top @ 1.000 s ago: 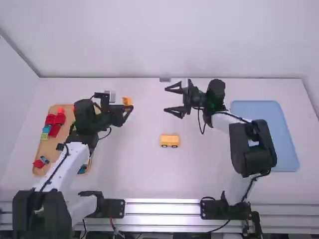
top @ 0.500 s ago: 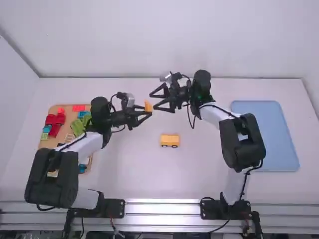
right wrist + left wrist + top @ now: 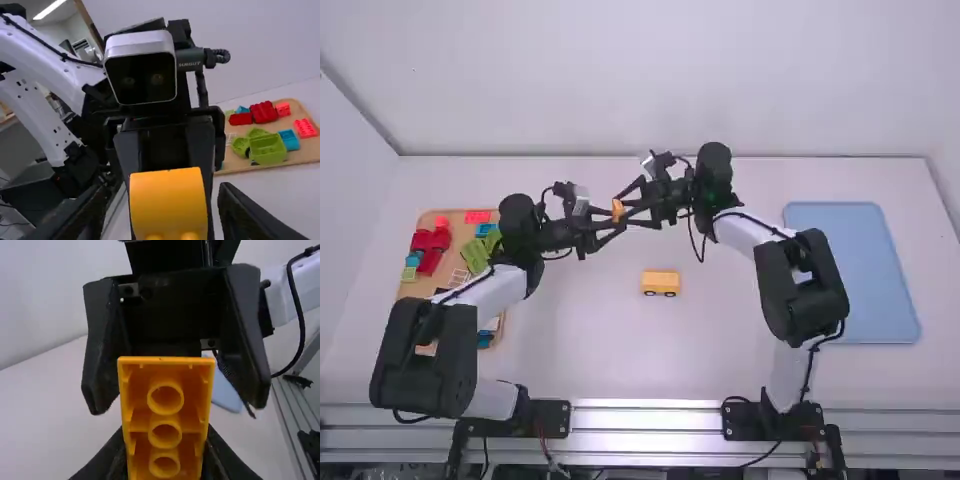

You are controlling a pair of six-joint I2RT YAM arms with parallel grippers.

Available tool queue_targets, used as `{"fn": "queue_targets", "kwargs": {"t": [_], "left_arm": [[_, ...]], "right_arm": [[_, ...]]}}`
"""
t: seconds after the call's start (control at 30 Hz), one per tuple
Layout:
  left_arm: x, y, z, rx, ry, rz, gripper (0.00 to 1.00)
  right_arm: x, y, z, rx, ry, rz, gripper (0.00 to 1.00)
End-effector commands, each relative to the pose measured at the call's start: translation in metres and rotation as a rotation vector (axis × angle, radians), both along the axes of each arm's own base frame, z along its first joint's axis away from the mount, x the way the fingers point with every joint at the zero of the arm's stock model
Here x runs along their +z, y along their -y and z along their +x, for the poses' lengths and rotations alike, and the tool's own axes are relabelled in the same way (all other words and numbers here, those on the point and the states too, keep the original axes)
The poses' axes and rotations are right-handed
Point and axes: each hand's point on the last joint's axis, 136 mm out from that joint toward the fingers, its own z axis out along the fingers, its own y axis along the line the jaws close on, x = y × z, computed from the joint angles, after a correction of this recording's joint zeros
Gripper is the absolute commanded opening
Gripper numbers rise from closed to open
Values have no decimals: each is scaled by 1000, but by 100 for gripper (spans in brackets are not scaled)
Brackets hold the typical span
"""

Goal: Assemble lego blocks to make yellow taxi

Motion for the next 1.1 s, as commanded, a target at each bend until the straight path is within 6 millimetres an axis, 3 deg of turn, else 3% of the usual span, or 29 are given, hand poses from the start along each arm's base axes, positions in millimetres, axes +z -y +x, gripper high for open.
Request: {"fn": "queue_targets", "kwargs": {"t": [0.0, 0.2, 0.4, 0.47, 0.53, 0.57, 0.6, 0.63, 0.67, 0.77, 0.87, 0.93, 1.0, 1.07], "left_arm": [[5, 3, -2, -21, -4, -9, 2], [5, 3, -2, -21, 0, -10, 2], [6, 3, -2, -21, 2, -10, 4], [6, 3, -2, -18, 3, -10, 11], [5, 2, 3, 10, -5, -10, 31], [5, 1, 5, 27, -14, -11, 51], [4, 0, 6, 34, -23, -14, 55], [4, -1, 10, 57, -36, -16, 75], [3, -2, 11, 63, -40, -16, 85], [-3, -4, 15, 93, -72, -10, 98], [-9, -7, 19, 129, -106, -2, 99], [-16, -10, 24, 169, -139, 8, 99], [-21, -14, 30, 212, -163, 18, 99], [-26, -19, 36, 259, -177, 27, 99]], "right_arm": [[6, -4, -2, 20, 63, 23, 59], [6, -5, -2, 20, 67, 25, 45], [6, -6, -3, 25, 80, 30, 22], [6, -6, -3, 22, 81, 30, 17], [6, -5, -2, 20, 89, 33, 15], [6, -3, 0, 14, 100, 37, 15], [6, -2, 1, 11, 105, 39, 15], [6, 1, 6, -9, 127, 46, 15], [6, 3, 11, -35, 138, 49, 15], [8, 12, 40, -178, 129, 46, 7], [6, 21, 65, -306, 107, 36, 4], [-2, 31, 98, -481, 55, 0, 1], [-21, 42, 130, -670, 7, -71, 0], [-40, 52, 147, -800, -29, -154, 0]]}}
